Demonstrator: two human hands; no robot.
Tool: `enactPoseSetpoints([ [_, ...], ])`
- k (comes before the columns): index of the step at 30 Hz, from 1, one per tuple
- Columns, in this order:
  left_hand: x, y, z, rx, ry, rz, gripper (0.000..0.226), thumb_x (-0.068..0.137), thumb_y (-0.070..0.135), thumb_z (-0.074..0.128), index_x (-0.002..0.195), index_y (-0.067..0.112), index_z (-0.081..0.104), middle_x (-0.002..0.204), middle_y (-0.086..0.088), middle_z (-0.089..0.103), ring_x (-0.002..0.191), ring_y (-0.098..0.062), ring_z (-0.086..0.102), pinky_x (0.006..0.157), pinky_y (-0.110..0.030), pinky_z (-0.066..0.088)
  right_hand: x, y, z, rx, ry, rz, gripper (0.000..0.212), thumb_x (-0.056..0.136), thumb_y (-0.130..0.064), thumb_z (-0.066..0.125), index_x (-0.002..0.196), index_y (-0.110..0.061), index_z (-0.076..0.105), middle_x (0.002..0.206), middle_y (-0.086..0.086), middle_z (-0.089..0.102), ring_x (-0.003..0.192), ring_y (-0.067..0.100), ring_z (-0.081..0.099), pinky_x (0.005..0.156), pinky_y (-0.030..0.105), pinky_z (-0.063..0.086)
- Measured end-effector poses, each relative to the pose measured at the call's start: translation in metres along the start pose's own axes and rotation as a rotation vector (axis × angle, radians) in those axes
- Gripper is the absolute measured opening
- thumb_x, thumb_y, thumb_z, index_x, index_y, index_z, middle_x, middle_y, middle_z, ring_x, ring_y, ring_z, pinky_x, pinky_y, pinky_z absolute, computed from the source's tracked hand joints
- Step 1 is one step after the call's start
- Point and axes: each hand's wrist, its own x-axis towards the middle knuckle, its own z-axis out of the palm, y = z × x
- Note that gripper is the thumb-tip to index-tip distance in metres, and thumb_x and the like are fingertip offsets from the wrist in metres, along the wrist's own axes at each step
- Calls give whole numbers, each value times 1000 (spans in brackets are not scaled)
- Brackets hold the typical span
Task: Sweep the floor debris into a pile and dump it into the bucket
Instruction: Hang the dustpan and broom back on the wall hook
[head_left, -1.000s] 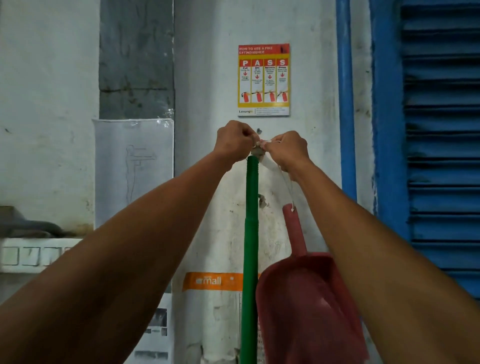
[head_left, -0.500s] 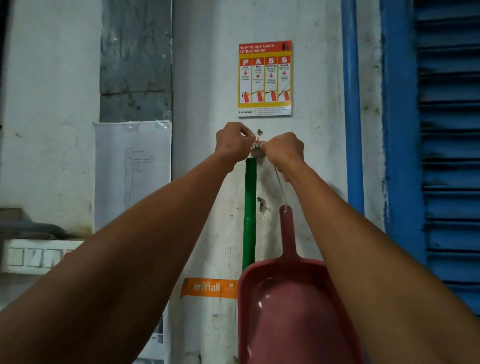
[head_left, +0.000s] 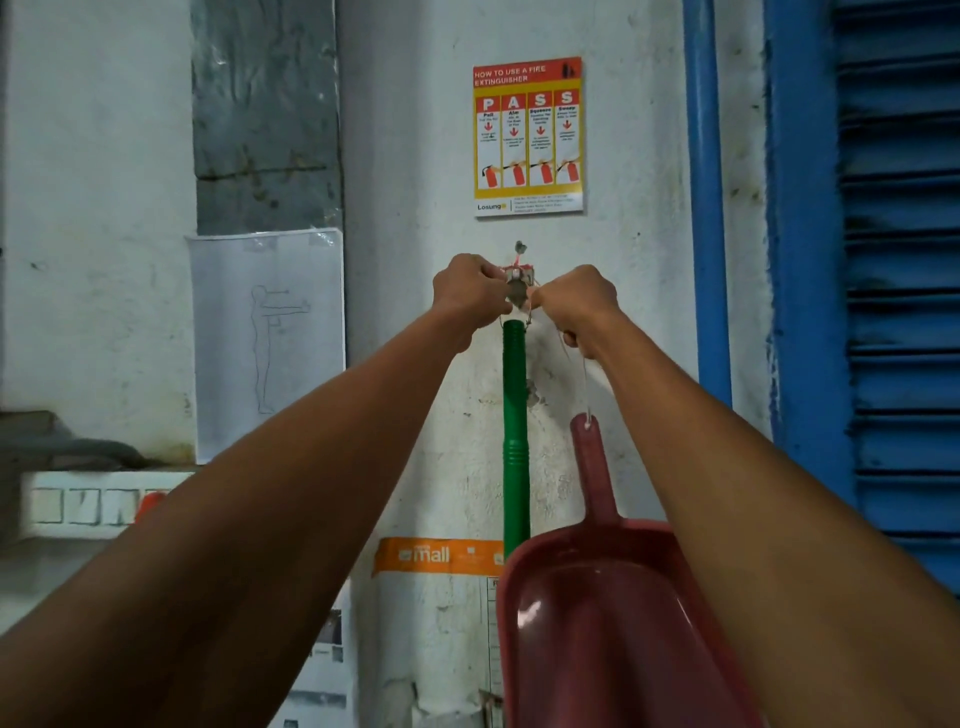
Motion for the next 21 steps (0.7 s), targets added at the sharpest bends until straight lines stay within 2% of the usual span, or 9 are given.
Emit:
enactPoseSetpoints([
  [4, -9, 4, -7, 81, 27, 112, 11, 97, 8, 65, 99, 19, 69, 101, 0, 67, 90, -15, 65, 67, -24, 53, -6, -4, -9, -71, 44, -35, 29, 94, -31, 73, 103, -4, 71, 99, 12, 70, 64, 18, 54, 48, 28, 40],
  [5, -12, 7, -9, 70, 14, 135, 10, 97, 10, 66, 100, 18, 70, 100, 1, 68, 89, -14, 63, 66, -22, 51, -9, -7, -13, -76, 38, -43, 31, 96, -35, 71, 104, -5, 72, 97, 11, 69, 60, 17, 51, 46, 27, 39],
  [7, -18, 11, -10, 12, -81, 135, 7, 96, 10, 68, 96, 16, 71, 99, -2, 70, 90, -17, 66, 72, -25, 56, -15, -14, -19, -71, 12, -49, 33, 99, -38, 66, 107, -6, 72, 90, 8, 62, 55, 15, 45, 43, 26, 36],
  [9, -26, 13, -14, -44, -265, 84, 6, 97, 7, 67, 97, 11, 72, 106, -9, 71, 99, -24, 70, 81, -31, 61, -21, -21, -23, -37, -3, -44, 32, 101, -36, 64, 106, -5, 71, 84, 7, 58, 55, 14, 45, 44, 26, 36],
  [12, -44, 11, -22, -109, -641, 9, 20, 100, 2, 58, 117, 4, 69, 117, -12, 72, 107, -26, 71, 88, -32, 61, -30, -28, -28, 11, -30, -38, 32, 102, -36, 60, 91, -9, 74, 81, 7, 59, 56, 16, 46, 48, 29, 39],
  [16, -66, 0, -30, -164, -1112, -67, 40, 105, 6, 49, 145, 9, 51, 138, -6, 67, 129, -23, 63, 110, -43, 50, -45, -39, -36, 67, -63, -21, 38, 104, -38, 58, 83, -11, 74, 78, 5, 57, 51, 15, 37, 47, 27, 34],
  [18, -76, -6, -33, -133, -1249, -65, 45, 105, 7, 53, 150, 10, 45, 146, -5, 62, 136, -24, 57, 115, -45, 45, -55, -46, -41, 111, -84, -21, 39, 106, -37, 56, 84, -10, 73, 75, 3, 54, 51, 13, 34, 45, 26, 31],
  [21, -89, -15, -37, -105, -1315, -49, 48, 103, 2, 57, 150, 6, 46, 148, -10, 59, 138, -27, 55, 113, -43, 46, -70, -56, -49, 178, -130, -47, 40, 108, -36, 53, 89, -8, 73, 75, 2, 53, 52, 10, 32, 46, 24, 30],
])
